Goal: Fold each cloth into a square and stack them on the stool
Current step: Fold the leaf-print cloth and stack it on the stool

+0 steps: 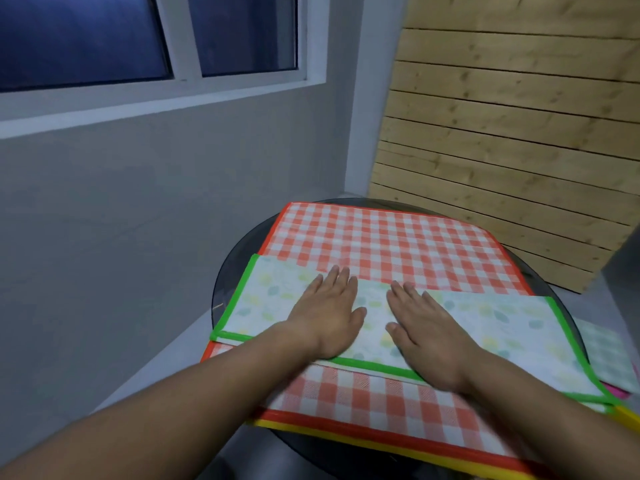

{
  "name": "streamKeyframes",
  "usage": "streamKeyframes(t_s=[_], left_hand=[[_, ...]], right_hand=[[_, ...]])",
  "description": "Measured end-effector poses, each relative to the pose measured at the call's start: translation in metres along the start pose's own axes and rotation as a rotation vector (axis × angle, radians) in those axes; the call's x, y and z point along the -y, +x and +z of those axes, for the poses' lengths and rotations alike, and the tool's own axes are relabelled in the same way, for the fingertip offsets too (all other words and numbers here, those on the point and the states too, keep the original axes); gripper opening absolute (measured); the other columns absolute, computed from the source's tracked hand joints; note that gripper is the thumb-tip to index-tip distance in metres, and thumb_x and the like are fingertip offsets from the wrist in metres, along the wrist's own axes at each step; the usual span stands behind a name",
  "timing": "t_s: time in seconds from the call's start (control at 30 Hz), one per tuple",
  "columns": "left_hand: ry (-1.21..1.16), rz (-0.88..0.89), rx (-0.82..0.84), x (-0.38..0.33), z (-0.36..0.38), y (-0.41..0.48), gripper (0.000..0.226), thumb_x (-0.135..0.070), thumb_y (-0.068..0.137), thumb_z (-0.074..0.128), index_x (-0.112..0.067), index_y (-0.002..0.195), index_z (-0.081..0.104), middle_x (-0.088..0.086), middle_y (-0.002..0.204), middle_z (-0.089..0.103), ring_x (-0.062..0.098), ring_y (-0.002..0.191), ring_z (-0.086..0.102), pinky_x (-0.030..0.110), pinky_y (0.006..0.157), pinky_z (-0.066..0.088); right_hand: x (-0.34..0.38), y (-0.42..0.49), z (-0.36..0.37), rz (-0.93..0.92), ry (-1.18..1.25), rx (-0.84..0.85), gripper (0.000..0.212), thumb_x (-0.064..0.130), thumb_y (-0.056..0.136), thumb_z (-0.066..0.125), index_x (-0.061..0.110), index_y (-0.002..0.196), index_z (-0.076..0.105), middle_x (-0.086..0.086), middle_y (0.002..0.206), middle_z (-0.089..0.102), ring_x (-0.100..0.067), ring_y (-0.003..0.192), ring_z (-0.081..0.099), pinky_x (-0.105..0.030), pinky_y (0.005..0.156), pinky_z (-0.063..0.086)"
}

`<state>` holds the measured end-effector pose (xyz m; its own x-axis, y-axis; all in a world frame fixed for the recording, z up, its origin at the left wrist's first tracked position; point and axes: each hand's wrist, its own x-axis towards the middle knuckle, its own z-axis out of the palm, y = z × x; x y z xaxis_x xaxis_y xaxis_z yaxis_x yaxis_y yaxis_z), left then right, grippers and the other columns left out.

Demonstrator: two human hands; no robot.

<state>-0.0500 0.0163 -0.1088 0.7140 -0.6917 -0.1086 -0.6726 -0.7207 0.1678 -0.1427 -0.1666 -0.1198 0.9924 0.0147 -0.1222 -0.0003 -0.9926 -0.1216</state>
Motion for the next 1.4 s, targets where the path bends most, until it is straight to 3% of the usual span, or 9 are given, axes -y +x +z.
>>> streamKeyframes(t_s=[0.23,0.43,0.5,0.57,0.67,0.77,0.87,1.1,1.4], left_hand=[[0.007,-0.284,-0.021,0.062,0.002,-0.014,0.083,-0.066,0.098,0.008,-0.011,0.158,-0.009,0.006,0.166,-0.015,0.019,0.153,-0.015,0.039,0.125,-0.007],[0.094,-0.450,-0.002,0.064,-0.003,-0.007,0.080,-0.057,0.099,0.005,-0.003,0.157,-0.008,0.015,0.166,-0.011,0.026,0.153,-0.015,0.049,0.122,-0.015],[0.107,-0.333,-0.063,0.046,-0.004,0.001,0.072,-0.046,0.101,0.010,-0.003,0.157,-0.008,0.015,0.166,-0.010,0.026,0.153,-0.014,0.048,0.123,-0.011],[0.028,-0.085,-0.128,0.024,-0.003,0.009,0.066,-0.034,0.103,0.018,-0.008,0.158,-0.006,0.009,0.167,-0.009,0.021,0.154,-0.012,0.041,0.125,-0.008],[-0.112,0.120,-0.073,-0.006,0.002,0.015,0.062,-0.026,0.105,0.023,-0.013,0.160,-0.003,0.004,0.168,-0.007,0.014,0.153,-0.010,0.031,0.124,-0.008],[-0.053,0.110,-0.041,-0.011,0.013,0.021,0.064,-0.044,0.106,0.019,-0.016,0.160,-0.001,0.001,0.168,-0.006,0.012,0.153,-0.010,0.037,0.125,-0.006],[0.040,0.094,-0.016,-0.009,0.017,0.023,0.071,-0.057,0.102,0.013,-0.019,0.160,-0.004,-0.002,0.167,-0.011,0.010,0.152,-0.014,0.038,0.125,-0.006],[0.072,0.100,0.023,-0.011,0.014,0.022,0.074,-0.061,0.098,0.006,-0.021,0.158,-0.010,-0.005,0.165,-0.018,0.007,0.150,-0.019,0.036,0.124,-0.010],[0.046,0.097,0.088,-0.014,0.008,0.023,0.072,-0.059,0.102,0.014,-0.021,0.160,-0.003,-0.004,0.167,-0.011,0.012,0.153,-0.012,0.038,0.125,-0.004]], right_hand=[[-0.003,0.001,0.001,-0.007,0.011,0.001,0.062,0.049,0.102,0.007,0.023,0.155,-0.011,0.008,0.161,-0.020,-0.006,0.146,-0.024,-0.033,0.123,-0.007],[-0.002,0.001,0.002,-0.005,0.024,0.004,0.062,0.048,0.102,0.009,0.022,0.156,-0.009,0.008,0.162,-0.019,-0.006,0.147,-0.023,-0.033,0.123,-0.007],[-0.002,0.002,0.003,-0.005,0.040,0.002,0.062,0.048,0.103,0.010,0.022,0.156,-0.008,0.008,0.162,-0.018,-0.006,0.147,-0.022,-0.032,0.123,-0.008],[-0.003,0.003,0.002,-0.008,0.067,0.000,0.061,0.047,0.103,0.013,0.022,0.156,-0.007,0.009,0.162,-0.017,-0.005,0.147,-0.021,-0.030,0.122,-0.009],[-0.006,0.005,-0.004,-0.012,0.188,0.009,0.059,0.036,0.106,0.022,0.021,0.157,-0.002,0.007,0.164,-0.011,-0.004,0.148,-0.015,-0.020,0.116,-0.012],[-0.013,0.002,-0.010,0.009,0.345,-0.005,0.058,0.029,0.106,0.029,0.019,0.158,0.004,0.006,0.165,-0.005,-0.002,0.148,-0.009,-0.013,0.112,-0.010],[-0.029,-0.008,-0.008,0.046,0.246,-0.012,0.062,0.040,0.106,0.025,0.016,0.157,0.000,0.003,0.165,-0.008,-0.007,0.150,-0.012,-0.021,0.117,-0.009],[-0.104,-0.045,-0.013,0.346,0.144,-0.020,0.071,0.054,0.102,0.017,0.015,0.157,-0.005,0.000,0.164,-0.015,-0.014,0.150,-0.017,-0.035,0.123,-0.005],[-0.107,-0.051,-0.018,0.373,0.226,-0.095,0.072,0.054,0.101,0.028,0.015,0.158,0.004,-0.001,0.165,-0.007,-0.016,0.152,-0.009,-0.032,0.121,-0.001]])
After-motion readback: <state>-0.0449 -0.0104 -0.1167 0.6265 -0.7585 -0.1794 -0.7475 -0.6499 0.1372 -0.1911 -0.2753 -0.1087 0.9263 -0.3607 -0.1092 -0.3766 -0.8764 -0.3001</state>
